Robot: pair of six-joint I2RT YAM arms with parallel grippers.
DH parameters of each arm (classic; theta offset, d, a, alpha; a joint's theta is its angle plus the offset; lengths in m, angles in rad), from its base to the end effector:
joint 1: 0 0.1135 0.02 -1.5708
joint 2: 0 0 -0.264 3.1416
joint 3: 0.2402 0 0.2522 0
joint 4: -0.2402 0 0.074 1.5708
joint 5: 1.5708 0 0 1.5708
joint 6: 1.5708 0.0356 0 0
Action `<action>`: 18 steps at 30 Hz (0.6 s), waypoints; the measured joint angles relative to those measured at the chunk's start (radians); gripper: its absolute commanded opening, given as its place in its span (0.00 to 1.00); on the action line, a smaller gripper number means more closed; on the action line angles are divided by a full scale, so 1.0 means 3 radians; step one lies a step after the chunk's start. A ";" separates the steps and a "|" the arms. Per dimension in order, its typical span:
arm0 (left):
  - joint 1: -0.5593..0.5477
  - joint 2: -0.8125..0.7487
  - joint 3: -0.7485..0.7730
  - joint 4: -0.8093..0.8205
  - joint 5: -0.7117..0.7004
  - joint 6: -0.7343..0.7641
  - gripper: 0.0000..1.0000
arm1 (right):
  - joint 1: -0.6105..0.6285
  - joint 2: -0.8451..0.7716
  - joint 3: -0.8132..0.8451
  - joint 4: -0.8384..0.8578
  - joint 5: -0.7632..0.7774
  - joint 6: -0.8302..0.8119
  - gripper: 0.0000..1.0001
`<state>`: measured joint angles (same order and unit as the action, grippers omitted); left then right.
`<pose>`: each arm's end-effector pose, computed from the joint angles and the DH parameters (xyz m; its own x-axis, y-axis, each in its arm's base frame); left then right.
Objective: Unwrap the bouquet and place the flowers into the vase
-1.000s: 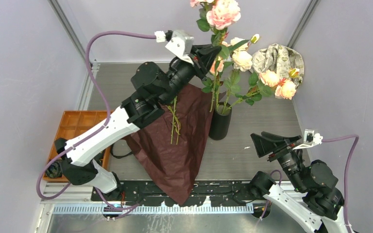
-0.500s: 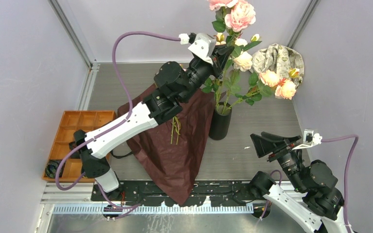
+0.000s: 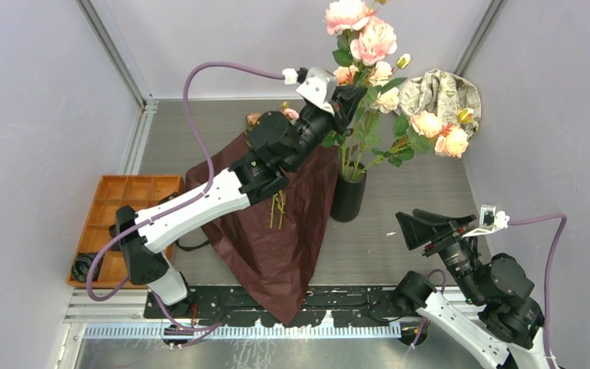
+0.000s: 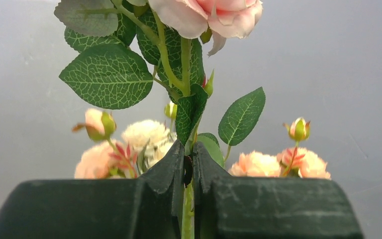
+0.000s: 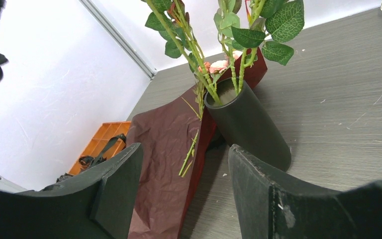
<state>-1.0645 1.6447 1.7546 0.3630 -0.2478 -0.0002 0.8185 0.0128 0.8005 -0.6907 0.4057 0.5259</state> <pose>0.1885 -0.3220 0.5127 0.2207 -0.3985 -0.8902 0.7420 0.6610 -0.1119 0.0051 -0.0151 0.3432 -0.1448 0.5203 -0.8416 -0.3813 0.7556 0.5327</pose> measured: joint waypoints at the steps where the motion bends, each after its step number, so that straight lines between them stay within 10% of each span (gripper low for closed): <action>1: 0.0000 -0.0029 -0.0112 0.0022 -0.0019 -0.0032 0.08 | -0.0003 0.0000 0.0000 0.0000 0.0000 0.0000 0.69; 18: 0.0000 -0.0275 -0.1230 0.0184 -0.0285 -0.0426 0.22 | -0.0009 0.0000 0.0000 0.0000 -0.0003 0.0000 0.71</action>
<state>-1.0645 1.5623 1.3857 0.4183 -0.3332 -0.1280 0.8158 0.0128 0.8005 -0.6907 0.4049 0.5259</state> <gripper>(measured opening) 0.156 0.702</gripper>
